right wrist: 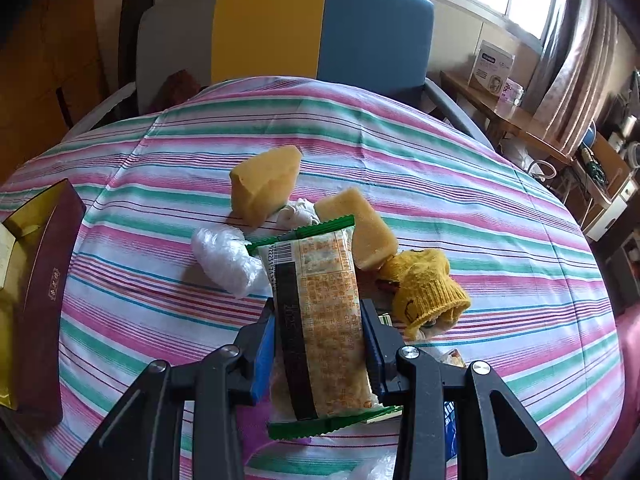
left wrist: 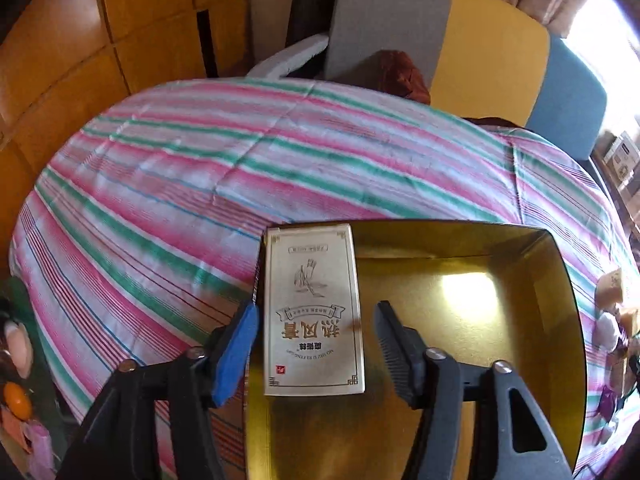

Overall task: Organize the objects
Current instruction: 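Carry the white box with the left gripper into the gold tray while the right gripper grasps the cracker packet, then open the left gripper to release the white box in the tray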

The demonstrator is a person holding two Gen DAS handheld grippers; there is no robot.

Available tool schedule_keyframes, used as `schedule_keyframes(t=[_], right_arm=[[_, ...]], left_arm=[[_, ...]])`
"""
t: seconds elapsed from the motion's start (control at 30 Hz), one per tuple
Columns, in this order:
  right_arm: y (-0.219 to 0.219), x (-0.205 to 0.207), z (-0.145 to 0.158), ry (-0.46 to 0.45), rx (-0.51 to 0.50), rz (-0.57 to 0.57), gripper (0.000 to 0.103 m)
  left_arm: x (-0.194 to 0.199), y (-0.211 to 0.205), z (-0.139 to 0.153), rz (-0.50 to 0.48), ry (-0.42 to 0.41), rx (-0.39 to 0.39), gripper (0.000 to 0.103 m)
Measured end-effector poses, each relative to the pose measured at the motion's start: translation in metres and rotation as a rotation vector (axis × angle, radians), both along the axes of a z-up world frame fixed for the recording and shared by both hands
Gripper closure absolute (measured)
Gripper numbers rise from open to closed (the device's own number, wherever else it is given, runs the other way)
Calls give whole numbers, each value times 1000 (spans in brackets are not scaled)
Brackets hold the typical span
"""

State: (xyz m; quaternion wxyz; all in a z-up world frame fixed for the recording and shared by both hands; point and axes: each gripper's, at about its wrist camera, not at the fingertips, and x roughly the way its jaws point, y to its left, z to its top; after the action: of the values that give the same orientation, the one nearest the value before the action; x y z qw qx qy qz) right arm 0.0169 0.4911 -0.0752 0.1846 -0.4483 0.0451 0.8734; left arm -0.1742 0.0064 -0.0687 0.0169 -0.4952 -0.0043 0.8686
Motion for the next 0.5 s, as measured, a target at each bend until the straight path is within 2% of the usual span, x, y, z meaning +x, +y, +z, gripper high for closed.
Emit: schedule_keyframes(t=[0.17, 0.3, 0.5], right_arm=[[2, 0, 0, 1, -1, -12, 64], [4, 4, 4, 28, -13, -26, 64], [-13, 12, 29, 86, -64, -28, 64]], left_arm=[[24, -2, 29, -15, 86, -18, 38], [62, -7, 50, -35, 164, -16, 38], [110, -20, 67, -33, 232, -10, 38]])
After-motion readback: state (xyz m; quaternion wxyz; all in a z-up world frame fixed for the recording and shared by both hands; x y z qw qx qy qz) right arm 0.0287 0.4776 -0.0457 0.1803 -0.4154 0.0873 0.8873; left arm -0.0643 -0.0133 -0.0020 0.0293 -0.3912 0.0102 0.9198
